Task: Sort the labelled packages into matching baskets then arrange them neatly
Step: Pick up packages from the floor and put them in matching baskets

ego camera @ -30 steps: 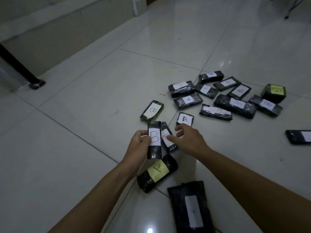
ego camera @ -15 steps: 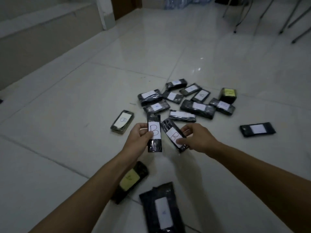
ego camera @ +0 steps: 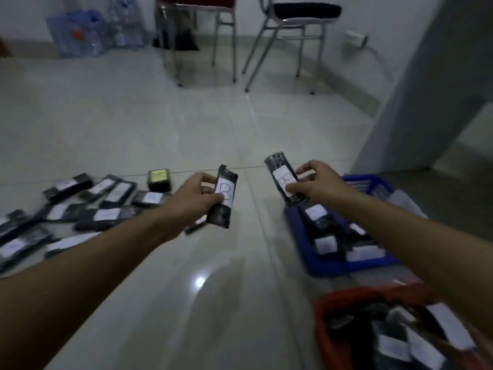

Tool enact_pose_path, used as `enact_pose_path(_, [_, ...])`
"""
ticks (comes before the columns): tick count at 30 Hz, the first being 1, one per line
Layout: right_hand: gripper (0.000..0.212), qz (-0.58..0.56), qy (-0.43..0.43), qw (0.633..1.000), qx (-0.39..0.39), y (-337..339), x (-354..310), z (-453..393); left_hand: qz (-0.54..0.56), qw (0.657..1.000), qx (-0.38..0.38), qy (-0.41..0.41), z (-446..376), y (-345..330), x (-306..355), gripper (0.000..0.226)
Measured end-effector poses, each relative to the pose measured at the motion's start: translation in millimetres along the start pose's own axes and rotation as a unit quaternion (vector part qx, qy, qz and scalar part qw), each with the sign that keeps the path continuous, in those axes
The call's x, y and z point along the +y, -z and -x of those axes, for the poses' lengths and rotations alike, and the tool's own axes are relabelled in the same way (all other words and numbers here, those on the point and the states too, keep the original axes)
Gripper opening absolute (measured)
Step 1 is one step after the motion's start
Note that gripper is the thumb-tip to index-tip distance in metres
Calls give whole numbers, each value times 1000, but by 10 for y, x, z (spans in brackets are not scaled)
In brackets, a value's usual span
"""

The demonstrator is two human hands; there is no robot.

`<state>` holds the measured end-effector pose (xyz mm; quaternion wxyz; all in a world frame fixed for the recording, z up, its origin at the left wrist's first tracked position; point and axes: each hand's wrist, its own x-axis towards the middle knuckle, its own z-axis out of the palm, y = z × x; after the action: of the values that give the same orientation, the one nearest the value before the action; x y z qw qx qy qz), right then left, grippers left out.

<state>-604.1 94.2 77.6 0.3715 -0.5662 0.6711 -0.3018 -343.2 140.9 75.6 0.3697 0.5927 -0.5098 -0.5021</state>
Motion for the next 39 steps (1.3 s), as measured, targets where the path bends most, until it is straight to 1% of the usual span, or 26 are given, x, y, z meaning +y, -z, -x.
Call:
enact_pose_path(2, [42,27,-32,997,62,425,409,-70,-5,999,-33,-6,-112,-450,133,24])
enact_pose_path(3, [42,51,-48,994,79,602,593,-63,-10,999,-47,-10,-160,-665,181,24])
enact_pose_path(5, [37,93,-86,988,89,864,929,-23,-23,997,-76,-12,-229,-1061,252,25])
enact_pose_path(7, [32,99,-119,984,91,1009,1248,-28,-35,995,-98,-10,-298,-1399,281,27])
enact_pose_path(9, [28,99,-133,982,93,1068,1489,-83,-45,993,-110,-7,-388,-1670,272,29])
enact_pose_path(12, [23,83,-138,982,102,1089,1688,-261,-52,992,-111,7,-533,-1972,250,30])
enact_pose_path(15, [24,46,-147,982,111,1070,1804,-503,-56,992,-112,24,-645,-2181,231,32])
enact_pose_path(17, [25,54,-156,981,99,1060,1901,-652,-62,992,-110,27,-704,-2290,218,32])
enact_pose_path(19, [26,98,-139,980,100,1061,1957,-721,-67,992,-100,24,-770,-2360,204,32])
enact_pose_path(20, [24,110,-117,981,112,1069,1955,-716,-65,993,-95,25,-799,-2388,197,32])
enact_pose_path(21, [22,98,-86,984,119,1081,1942,-697,-62,993,-93,27,-823,-2418,192,32])
enact_pose_path(22, [21,52,-57,991,105,1101,1906,-653,-59,993,-94,28,-844,-2451,190,33])
enact_pose_path(23, [24,-16,-37,997,67,1122,1856,-601,-56,993,-97,27,-864,-2491,192,33])
enact_pose_path(24, [28,-82,-32,996,8,1140,1791,-541,-53,993,-103,23,-883,-2537,194,32])
enact_pose_path(25, [29,-124,-39,990,-49,1157,1735,-492,-49,993,-108,16,-900,-2590,197,32])
enact_pose_path(26, [28,-140,-49,985,-89,1176,1687,-449,-47,992,-113,7,-919,-2643,193,32])
enact_pose_path(27, [27,-149,-57,982,-104,1197,1669,-438,-48,992,-117,-1,-933,-2696,190,33])
enact_pose_path(28, [27,-160,-66,980,-98,1219,1663,-446,-54,991,-119,-8,-951,-2744,175,33])
enact_pose_path(30, [27,-172,-81,981,-43,1244,1666,-509,-95,989,-108,-29,-978,-2798,128,34])
enact_pose_path(32, [26,-138,-96,986,16,1219,1687,-642,-169,981,-77,-60,-990,-2770,89,33])
enact_pose_path(34, [22,-77,-98,991,57,1160,1715,-807,-230,967,-49,-97,-975,-2675,80,28])
enact_pose_path(37, [17,12,-92,994,62,1038,1774,-965,-295,944,-39,-140,-911,-2419,82,22])
enact_pose_path(39, [14,30,-86,993,78,997,1836,-971,-325,933,-32,-152,-854,-2192,59,21])
